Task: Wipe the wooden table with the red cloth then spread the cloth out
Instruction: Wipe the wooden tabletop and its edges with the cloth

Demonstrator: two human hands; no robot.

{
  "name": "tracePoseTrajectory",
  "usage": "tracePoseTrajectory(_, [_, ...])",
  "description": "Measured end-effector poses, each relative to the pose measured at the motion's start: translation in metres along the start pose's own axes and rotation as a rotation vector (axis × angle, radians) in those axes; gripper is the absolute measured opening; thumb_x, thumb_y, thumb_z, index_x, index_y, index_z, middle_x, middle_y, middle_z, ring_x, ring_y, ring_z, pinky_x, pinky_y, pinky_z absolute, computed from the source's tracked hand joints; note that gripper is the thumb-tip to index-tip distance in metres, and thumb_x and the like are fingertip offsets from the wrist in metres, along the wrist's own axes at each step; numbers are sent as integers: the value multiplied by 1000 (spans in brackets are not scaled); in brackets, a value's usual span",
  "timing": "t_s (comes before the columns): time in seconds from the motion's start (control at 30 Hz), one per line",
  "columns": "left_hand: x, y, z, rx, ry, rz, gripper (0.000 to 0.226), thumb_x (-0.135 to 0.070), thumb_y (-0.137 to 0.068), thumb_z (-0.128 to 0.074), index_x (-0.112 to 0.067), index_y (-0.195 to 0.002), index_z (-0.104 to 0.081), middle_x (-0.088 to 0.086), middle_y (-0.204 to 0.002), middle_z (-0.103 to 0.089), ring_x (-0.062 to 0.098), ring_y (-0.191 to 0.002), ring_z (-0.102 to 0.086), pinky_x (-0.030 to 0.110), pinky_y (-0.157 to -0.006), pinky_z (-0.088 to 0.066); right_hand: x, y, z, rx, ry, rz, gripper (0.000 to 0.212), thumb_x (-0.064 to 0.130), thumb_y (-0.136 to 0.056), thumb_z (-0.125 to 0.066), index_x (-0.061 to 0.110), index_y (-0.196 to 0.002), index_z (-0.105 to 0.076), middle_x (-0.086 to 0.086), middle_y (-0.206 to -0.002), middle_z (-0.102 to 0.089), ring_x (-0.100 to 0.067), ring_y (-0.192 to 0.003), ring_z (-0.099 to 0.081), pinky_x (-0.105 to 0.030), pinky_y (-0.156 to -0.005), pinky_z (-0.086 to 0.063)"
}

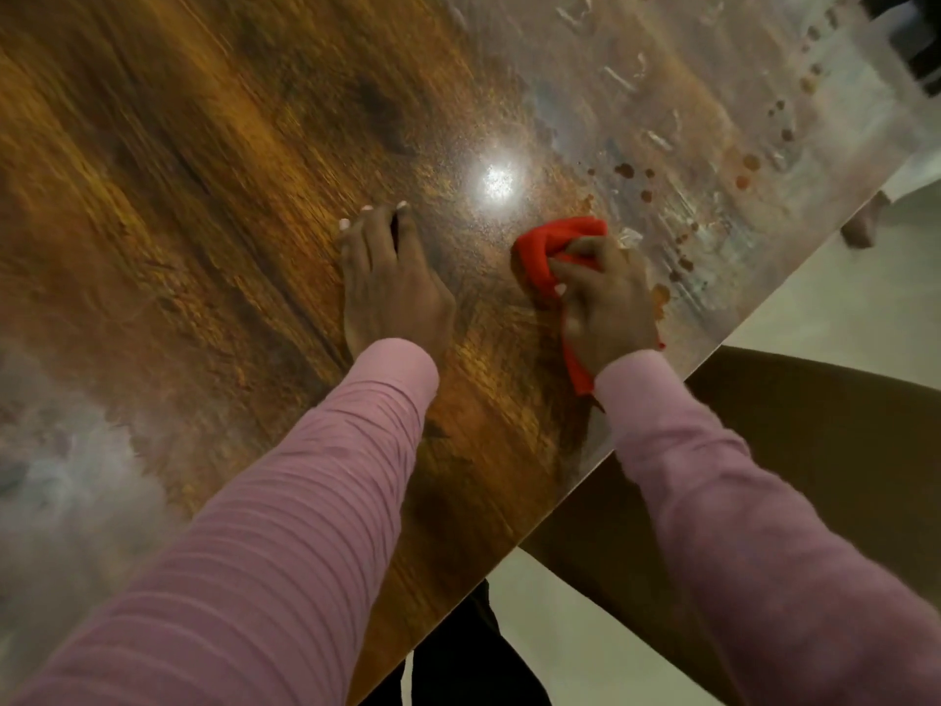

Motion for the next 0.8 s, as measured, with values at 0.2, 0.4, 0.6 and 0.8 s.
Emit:
tracePoseTrajectory(0.2, [-10, 0, -2, 35, -22, -129, 52, -12, -89, -34, -4, -141, -38, 18, -139, -40, 34, -136, -29, 44, -118, -10, 56, 95, -16, -122, -53, -333, 32, 18, -85, -62, 20, -116, -68, -5, -121, -55, -25, -112, -40, -29, -94, -25])
tracePoseTrajectory(0.4, [-13, 1, -1, 88, 9, -219, 51, -17, -92, -27, -3, -139, -40, 19, -137, -41, 36, -135, -30, 42, -117, -6, 36, 111, -19, -238, -73, -713, 32, 15, -89, -56, 17, -119, -65, -9, -126, -51, -34, -122, -41, -48, -97, -45])
tracePoseTrajectory(0.6, [-54, 26, -6, 229, 9, -487, 54, -12, -86, -42, 3, -138, -43, 26, -136, -44, 42, -133, -34, 50, -116, -13, -26, 58, 3, -337, -47, -919, 28, 17, -92, -51, 22, -116, -65, -4, -126, -46, -25, -109, -41, -40, -95, -44])
tracePoseTrajectory(0.8, [-91, 29, -26, 347, -1, -666, 58, -12, -85, -41, 2, -141, -38, 22, -138, -43, 38, -136, -31, 45, -118, -10, 35, 115, -19, -385, -129, -949, 31, 12, -88, -57, 17, -118, -66, -8, -124, -51, -27, -106, -43, -41, -87, -47])
Point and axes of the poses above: each hand's wrist, its own y-axis away from the middle knuckle, its own z-axis out of the back of the hand, x = y × z, the point moved 4 cm from there along -y, towards the middle knuckle
